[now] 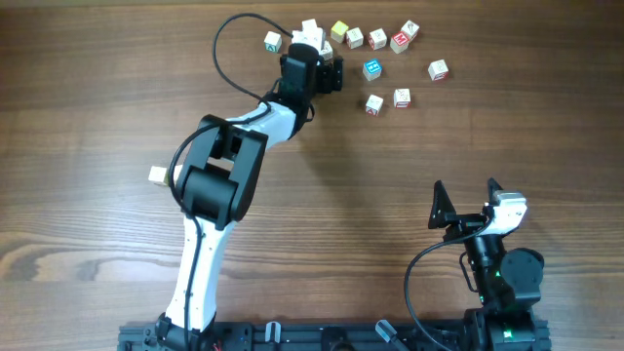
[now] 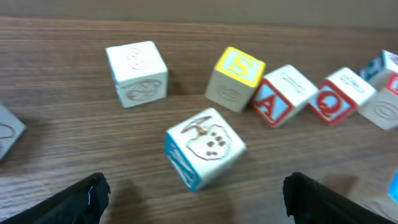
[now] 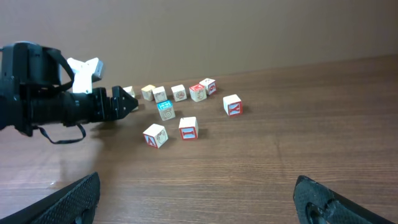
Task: Form a horizontal line
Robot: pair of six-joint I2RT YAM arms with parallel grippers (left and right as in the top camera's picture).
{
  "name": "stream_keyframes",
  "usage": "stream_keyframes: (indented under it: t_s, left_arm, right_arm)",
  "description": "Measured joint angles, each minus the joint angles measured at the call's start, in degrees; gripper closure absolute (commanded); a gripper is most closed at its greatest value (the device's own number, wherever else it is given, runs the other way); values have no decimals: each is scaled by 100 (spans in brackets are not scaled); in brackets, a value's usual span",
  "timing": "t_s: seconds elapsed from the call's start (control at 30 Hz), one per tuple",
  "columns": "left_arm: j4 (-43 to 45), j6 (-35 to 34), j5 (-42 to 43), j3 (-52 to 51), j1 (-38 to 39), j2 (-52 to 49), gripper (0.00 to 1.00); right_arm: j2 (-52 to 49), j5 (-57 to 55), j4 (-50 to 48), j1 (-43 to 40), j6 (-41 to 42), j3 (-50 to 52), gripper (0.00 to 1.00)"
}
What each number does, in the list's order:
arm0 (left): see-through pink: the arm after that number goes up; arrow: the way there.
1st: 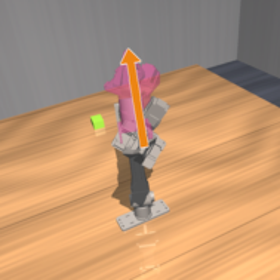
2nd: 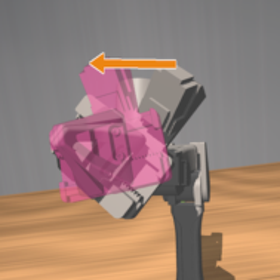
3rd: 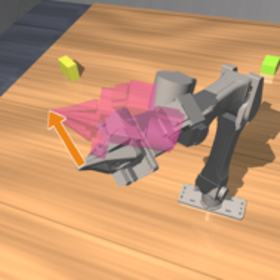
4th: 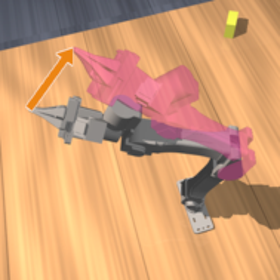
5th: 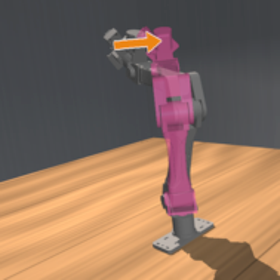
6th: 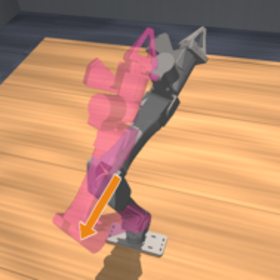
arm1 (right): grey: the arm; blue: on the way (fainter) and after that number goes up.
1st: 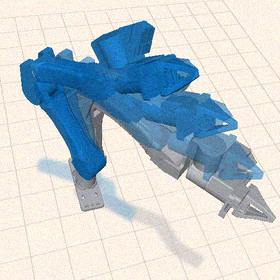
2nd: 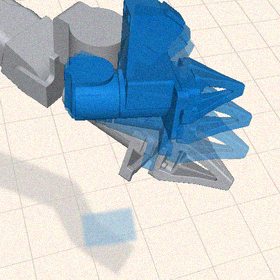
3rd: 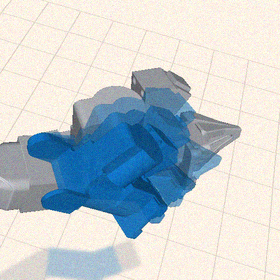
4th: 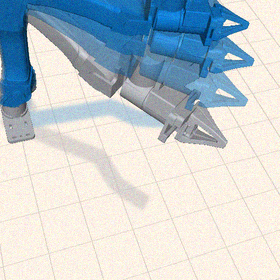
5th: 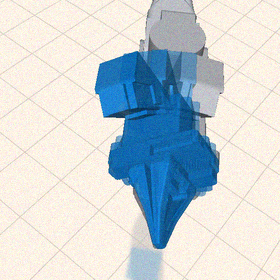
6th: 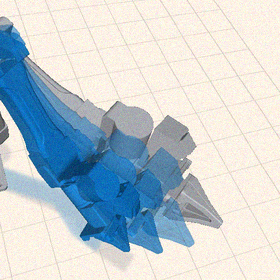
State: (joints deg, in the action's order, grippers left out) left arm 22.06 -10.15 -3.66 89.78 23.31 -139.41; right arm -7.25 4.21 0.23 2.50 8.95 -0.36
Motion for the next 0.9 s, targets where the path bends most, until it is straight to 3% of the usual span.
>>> stream_keyframes:
  t_s: [0.2,0.3,0.33,0.37,0.67,0.9]
  left_arm:
    - [612,28,-144,20,-17,-315,9]
    - [660,72,-170,48,-17,-367,36]
    - [647,92,-210,74,-20,-396,51]
    - [625,105,-227,85,-24,-402,55]
    - [404,90,-256,144,-57,-393,66]
    - [-1552,85,-247,44,-55,658,67]
  right_arm:
    - [2,0,0,0,-2,0,0]
    - [0,0,0,0,0,0,0]
    - [2,0,0,0,0,0,0]
    - [0,0,0,0,0,0,0]
    - [0,0,0,0,0,0,0]
    - [2,0,0,0,0,0,0]
